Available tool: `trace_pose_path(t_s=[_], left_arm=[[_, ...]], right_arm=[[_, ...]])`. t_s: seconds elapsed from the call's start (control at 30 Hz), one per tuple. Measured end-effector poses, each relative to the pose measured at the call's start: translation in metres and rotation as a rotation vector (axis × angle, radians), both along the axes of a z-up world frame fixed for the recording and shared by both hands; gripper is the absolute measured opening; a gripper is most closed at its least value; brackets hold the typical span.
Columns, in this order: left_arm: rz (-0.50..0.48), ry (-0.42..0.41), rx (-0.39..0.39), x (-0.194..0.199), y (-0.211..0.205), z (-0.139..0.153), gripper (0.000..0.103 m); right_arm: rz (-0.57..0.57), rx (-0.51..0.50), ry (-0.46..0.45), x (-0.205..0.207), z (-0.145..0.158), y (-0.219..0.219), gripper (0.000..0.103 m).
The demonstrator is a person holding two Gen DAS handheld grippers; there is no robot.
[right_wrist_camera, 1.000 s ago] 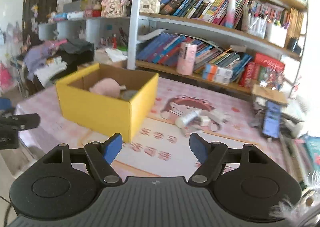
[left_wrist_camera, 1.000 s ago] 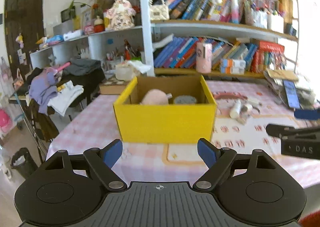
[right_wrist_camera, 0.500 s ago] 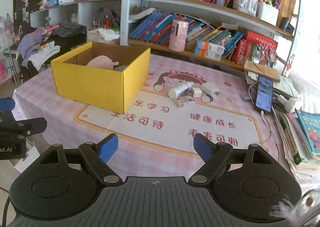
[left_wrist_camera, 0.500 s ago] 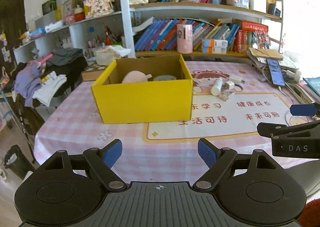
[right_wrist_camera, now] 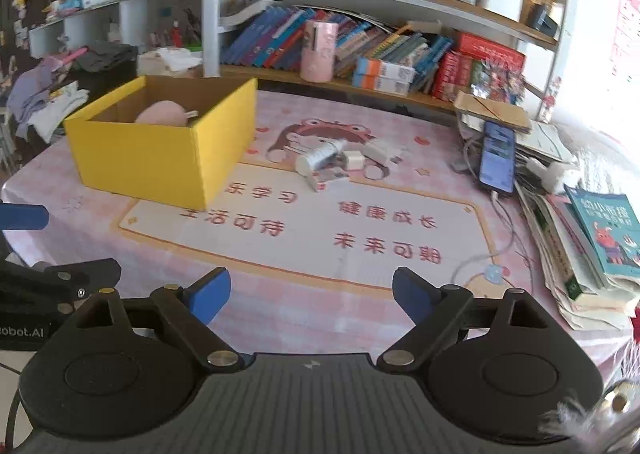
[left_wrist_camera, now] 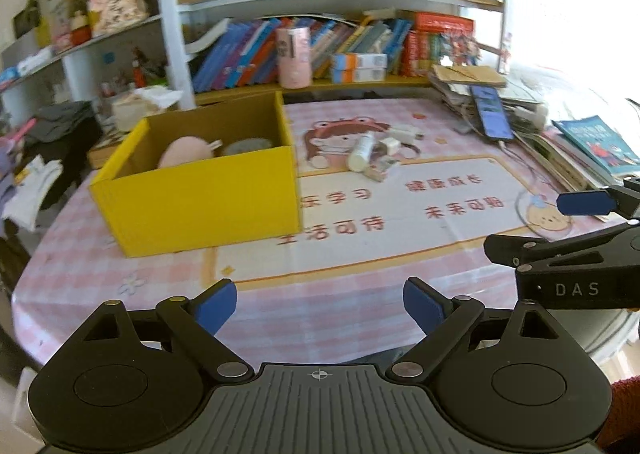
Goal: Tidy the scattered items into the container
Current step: 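Withdraw both open tools from the box back toward the scattered items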
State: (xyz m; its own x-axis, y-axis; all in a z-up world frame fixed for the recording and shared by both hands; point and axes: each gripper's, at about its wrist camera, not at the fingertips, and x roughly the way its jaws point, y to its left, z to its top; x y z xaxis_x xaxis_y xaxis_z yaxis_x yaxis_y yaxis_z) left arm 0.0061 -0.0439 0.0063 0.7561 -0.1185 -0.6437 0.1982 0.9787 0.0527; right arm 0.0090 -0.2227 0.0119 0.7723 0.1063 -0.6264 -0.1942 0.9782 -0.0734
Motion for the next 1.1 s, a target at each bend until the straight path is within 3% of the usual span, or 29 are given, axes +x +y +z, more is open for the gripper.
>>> trace_pose_path(t_s=[0.6,1.1], left_arm=[[-0.117,-0.003,-0.012,0.054,-0.054,-0.01,0.093],[-0.1,0.057,-0.035,0.135,-0.1,-0.03,0.092]], right_arm=[[-0.057,0.008,0.001,0.044,-0.01,-0.05,0.09],[-0.029,0.005,0.07,0.134,-0.028,-0.095,0.086]])
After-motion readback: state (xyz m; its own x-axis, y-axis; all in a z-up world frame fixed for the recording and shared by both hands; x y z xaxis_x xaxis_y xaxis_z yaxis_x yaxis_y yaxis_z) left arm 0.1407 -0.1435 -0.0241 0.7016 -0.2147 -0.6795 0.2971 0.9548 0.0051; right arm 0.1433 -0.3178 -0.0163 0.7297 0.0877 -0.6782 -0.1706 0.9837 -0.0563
